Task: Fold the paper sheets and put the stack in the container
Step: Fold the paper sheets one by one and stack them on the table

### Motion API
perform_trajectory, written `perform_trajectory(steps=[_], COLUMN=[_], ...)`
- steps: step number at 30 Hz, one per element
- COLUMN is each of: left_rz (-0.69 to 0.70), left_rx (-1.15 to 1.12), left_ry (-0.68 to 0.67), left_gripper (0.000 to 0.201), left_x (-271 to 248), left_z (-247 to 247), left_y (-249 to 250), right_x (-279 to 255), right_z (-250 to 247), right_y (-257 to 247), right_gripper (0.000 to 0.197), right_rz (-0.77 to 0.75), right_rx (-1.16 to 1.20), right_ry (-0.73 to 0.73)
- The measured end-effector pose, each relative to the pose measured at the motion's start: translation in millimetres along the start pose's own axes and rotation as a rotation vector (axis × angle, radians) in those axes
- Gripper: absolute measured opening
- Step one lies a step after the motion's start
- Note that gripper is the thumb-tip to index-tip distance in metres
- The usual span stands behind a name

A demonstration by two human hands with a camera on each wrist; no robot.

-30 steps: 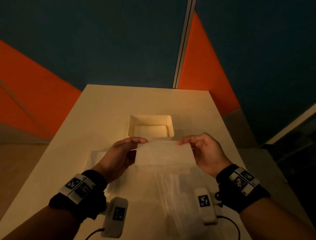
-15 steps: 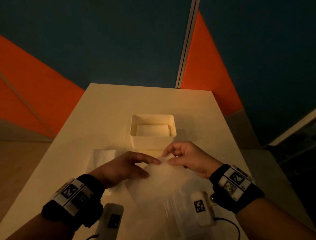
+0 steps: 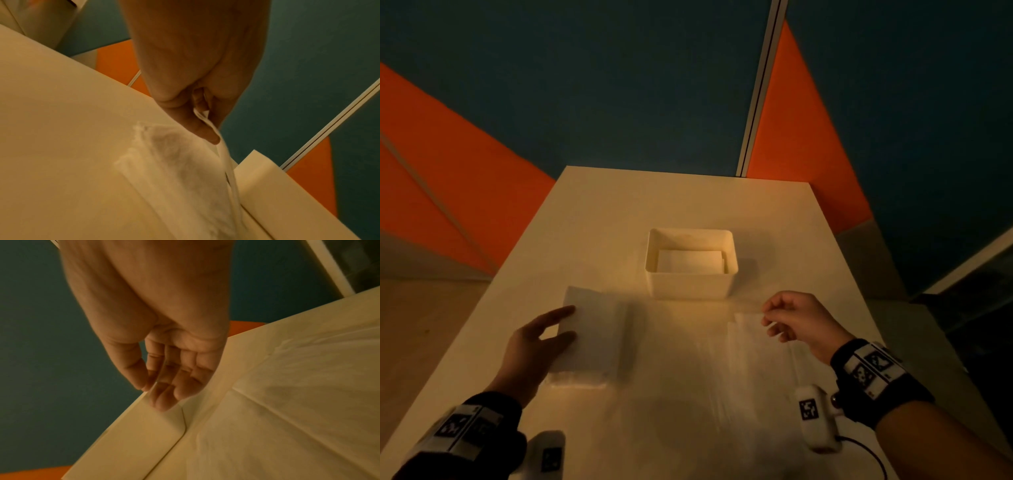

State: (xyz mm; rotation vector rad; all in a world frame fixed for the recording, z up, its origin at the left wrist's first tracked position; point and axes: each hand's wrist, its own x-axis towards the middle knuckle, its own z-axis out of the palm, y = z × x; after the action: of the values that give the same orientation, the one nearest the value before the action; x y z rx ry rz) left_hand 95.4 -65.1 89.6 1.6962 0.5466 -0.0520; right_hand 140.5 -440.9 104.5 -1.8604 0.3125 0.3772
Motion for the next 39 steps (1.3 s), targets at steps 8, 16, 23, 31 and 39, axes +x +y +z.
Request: perform_trajectory(steps=[8,16,23,31,39], left_rz=[0.167,0.365,0.329,0.23,0.203], left_rx=[0.454,0.811,1.049,1.168,1.175], left_ry=[0.1,0.089,0.084,0.074,0.057], left_gripper=[0.038,0.035,0.032,0.036,0.037], left_x=[9,19,24,24,23], left_z=[0,-6,-5,-6,-4], left_y=[-19,-36,-40,-38,-36], right_x=[8,19,36,46,46], right_z=[-14,-25,-22,-21,-21], right_y=[9,33,31,34,33], right_gripper=[0.015,0.06,0.083,0.066,0.089], right_rz=[0.012,0.078,0.102,0.097,0.102], right_rx=[-0.155,-1.175,-1.277,-1.264,-1.317], right_ry=[0.126,-0.036,-0.099,-0.13,-0.146])
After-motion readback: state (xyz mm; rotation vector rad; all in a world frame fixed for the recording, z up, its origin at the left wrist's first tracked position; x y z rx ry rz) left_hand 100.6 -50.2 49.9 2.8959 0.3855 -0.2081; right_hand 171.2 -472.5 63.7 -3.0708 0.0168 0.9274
